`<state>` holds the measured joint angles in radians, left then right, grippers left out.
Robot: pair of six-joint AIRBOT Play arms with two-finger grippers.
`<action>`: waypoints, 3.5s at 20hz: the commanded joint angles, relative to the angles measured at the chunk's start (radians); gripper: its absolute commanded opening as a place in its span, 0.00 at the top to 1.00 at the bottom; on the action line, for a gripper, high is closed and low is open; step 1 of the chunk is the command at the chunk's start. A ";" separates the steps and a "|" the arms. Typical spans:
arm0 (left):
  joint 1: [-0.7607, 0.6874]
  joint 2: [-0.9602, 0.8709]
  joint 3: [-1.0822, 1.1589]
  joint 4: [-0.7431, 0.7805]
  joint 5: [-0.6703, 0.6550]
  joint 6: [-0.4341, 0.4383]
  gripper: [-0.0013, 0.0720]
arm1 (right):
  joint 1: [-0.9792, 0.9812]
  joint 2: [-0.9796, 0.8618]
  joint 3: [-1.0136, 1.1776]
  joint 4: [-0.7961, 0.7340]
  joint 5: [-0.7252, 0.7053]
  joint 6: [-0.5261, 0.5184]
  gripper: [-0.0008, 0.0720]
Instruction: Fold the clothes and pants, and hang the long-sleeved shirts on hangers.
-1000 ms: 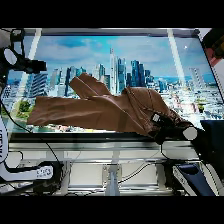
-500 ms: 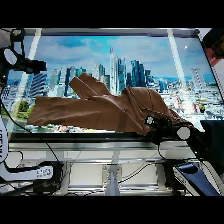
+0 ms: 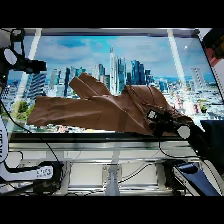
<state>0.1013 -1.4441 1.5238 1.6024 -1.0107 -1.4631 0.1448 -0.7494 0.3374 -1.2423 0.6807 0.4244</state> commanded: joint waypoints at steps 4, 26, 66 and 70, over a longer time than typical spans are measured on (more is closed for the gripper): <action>-0.001 -0.001 0.000 0.000 0.000 0.000 0.85 | 0.001 0.000 0.010 -0.021 -0.053 0.036 0.86; -0.001 -0.056 0.000 -0.074 0.006 0.000 0.85 | -0.411 -0.010 0.353 0.538 -0.719 0.222 0.96; 0.071 -0.124 0.114 -1.181 0.361 0.666 0.94 | -0.644 -0.651 0.746 0.363 0.082 0.647 0.64; 0.130 -0.065 0.114 -1.146 0.405 0.656 0.94 | -0.644 -0.780 0.894 0.331 0.253 0.722 0.52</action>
<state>0.1963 -1.5593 1.6371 0.4397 -0.6388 -0.8448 -0.4980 -1.4441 1.1309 -0.8902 0.7898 1.0878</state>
